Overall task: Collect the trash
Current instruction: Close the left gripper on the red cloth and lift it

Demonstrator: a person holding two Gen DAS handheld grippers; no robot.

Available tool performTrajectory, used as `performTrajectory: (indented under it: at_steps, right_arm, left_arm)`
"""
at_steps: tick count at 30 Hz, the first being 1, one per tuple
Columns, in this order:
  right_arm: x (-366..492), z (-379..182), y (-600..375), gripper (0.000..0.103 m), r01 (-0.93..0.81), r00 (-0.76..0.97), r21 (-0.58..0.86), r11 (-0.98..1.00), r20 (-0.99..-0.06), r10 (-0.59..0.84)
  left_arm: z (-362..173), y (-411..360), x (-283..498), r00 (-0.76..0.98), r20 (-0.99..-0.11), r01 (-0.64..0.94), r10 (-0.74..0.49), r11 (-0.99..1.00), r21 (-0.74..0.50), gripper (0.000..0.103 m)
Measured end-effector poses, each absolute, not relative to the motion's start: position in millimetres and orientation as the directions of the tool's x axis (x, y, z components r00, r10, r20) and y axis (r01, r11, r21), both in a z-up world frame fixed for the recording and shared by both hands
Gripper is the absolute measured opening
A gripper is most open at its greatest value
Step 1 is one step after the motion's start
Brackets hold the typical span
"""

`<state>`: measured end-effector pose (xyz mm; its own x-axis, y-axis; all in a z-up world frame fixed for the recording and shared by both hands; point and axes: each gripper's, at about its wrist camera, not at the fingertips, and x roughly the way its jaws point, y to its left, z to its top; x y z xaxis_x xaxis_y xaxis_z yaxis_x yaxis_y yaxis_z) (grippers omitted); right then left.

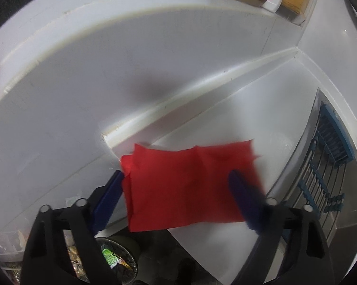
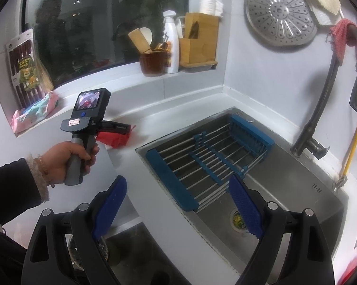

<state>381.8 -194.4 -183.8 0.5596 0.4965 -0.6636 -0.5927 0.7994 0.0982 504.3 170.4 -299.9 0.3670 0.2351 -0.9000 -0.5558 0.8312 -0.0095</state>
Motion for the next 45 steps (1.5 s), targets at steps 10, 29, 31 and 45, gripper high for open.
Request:
performTrajectory:
  at_steps: [10,29,31,45]
  right_arm:
    - [386.6,-186.2,-193.5,0.085,-0.590,0.559,0.103,0.801,-0.664,0.497]
    - [390.0,-189.7,-204.8,0.085,-0.571,0.570,0.114,0.813,-0.658,0.492]
    - [390.6,-190.3,-205.4,0.085,-0.570,0.570,0.116,0.813,-0.656,0.494]
    - [397.2,-193.7,-219.3,0.085,-0.555,0.584,0.092,0.827,-0.666,0.465]
  left_arm:
    - [-299.4,179.8,503.2,0.399,-0.903,-0.566,0.159,0.817,-0.106,0.014]
    - [-272.4,157.8,497.8,0.462,-0.864,-0.528,0.199,0.844,-0.088,0.076]
    - [-280.7,158.8,497.1,0.441,-0.877,-0.542,0.189,0.836,-0.092,0.076]
    - [-315.2,128.5,526.2,0.444,-0.893,-0.473,0.075,0.866,-0.163,0.074]
